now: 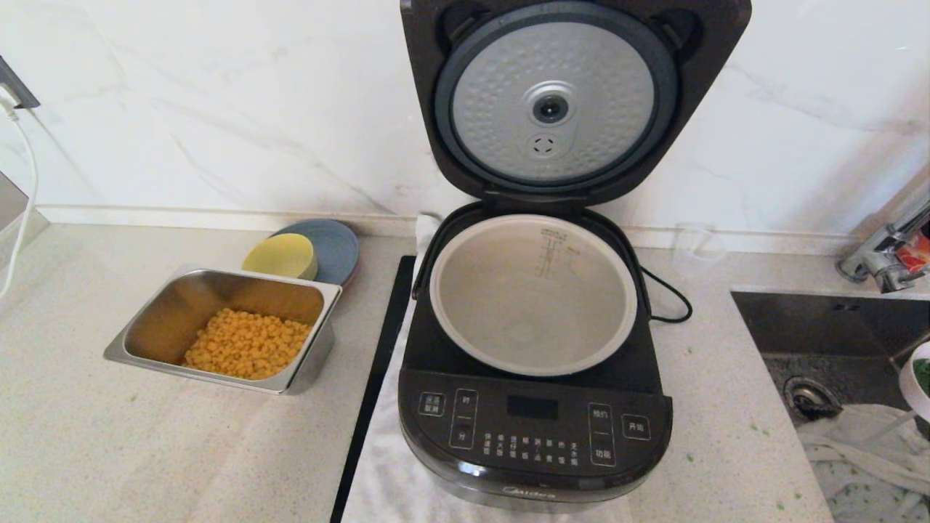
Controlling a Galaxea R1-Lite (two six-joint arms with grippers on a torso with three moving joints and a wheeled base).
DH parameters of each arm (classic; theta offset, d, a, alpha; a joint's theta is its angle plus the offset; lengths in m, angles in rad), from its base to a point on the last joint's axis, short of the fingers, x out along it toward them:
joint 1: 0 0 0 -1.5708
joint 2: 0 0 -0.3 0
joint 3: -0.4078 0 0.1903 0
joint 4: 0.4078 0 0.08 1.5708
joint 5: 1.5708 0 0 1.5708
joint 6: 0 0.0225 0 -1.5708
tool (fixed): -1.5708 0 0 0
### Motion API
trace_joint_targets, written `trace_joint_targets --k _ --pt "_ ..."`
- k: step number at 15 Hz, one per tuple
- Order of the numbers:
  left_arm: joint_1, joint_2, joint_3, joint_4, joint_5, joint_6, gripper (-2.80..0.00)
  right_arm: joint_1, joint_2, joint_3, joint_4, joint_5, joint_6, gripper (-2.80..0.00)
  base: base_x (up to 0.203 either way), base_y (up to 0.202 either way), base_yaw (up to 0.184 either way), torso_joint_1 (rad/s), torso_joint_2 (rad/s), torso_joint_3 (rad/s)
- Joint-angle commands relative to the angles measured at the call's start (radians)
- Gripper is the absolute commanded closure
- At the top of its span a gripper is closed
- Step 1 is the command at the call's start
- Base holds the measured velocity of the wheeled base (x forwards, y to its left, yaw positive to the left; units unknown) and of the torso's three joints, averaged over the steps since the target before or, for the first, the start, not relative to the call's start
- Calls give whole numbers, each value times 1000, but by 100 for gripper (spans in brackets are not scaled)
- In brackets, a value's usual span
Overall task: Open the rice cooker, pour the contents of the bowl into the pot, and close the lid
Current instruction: Fill a bowl with water from the tap
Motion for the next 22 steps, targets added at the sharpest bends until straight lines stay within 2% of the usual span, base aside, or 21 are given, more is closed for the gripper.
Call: trace_joint_targets --k 1,5,10,13,22 --pt "0 -1 8 0 0 -1 0 -48 89 -61 1 6 2 0 0 0 0 0 0 0" --pt "0 -1 8 0 0 1 0 -81 170 -160 33 19 7 0 0 0 0 0 0 0" --pt "0 -1 8 0 0 1 0 -100 243 -298 165 52 14 0 0 0 0 0 0 0" --pt "0 -1 8 0 0 0 0 -101 297 -371 200 52 59 0 0 0 0 0 0 0" --pt "0 -1 8 0 0 -1 0 -99 323 -447 293 89 72 0 0 0 0 0 0 0"
